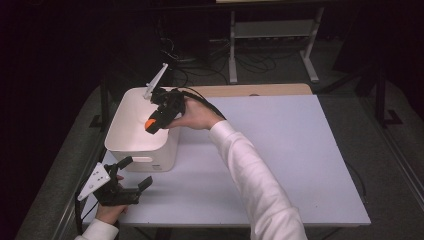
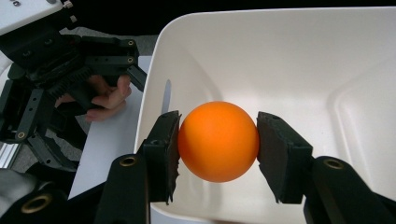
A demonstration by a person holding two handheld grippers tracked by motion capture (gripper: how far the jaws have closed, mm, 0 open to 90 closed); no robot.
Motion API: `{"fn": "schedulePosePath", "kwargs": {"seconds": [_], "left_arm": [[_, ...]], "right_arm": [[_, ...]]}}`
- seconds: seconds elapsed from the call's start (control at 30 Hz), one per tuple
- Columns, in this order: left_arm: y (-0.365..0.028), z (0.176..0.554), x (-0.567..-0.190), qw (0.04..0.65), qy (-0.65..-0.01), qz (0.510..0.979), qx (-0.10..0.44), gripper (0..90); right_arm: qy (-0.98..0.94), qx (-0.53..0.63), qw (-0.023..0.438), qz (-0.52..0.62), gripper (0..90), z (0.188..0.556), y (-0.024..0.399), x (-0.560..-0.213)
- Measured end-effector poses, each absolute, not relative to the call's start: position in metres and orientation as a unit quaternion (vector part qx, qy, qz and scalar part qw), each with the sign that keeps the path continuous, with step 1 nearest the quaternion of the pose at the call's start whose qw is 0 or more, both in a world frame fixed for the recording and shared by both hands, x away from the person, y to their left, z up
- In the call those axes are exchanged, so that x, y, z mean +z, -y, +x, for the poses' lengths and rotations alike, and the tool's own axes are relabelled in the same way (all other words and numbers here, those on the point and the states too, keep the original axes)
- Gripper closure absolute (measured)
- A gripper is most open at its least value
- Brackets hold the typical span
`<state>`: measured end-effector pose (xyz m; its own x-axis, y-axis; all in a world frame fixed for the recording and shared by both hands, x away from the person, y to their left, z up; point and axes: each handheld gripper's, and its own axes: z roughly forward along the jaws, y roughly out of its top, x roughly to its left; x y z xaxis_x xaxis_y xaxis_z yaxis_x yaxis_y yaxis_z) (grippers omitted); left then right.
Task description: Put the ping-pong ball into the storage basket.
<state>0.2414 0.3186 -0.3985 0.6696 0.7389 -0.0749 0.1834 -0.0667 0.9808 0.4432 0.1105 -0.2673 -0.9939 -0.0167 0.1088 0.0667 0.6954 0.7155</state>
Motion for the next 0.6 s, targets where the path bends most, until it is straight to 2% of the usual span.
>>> {"fn": "schedulePosePath", "kwargs": {"seconds": [0.5, 0.6], "left_arm": [[-0.3186, 0.2419, -0.3988, 0.597, -0.332, 0.692, 0.232, 0.0], [-0.3188, 0.2423, -0.3989, 0.595, -0.330, 0.695, 0.231, 0.0]], "right_arm": [[0.920, -0.389, 0.047, -0.020, 49.7, 0.4496, -0.1151, -0.2728], [0.921, -0.384, 0.048, -0.032, 47.0, 0.4508, -0.1141, -0.2730]]}}
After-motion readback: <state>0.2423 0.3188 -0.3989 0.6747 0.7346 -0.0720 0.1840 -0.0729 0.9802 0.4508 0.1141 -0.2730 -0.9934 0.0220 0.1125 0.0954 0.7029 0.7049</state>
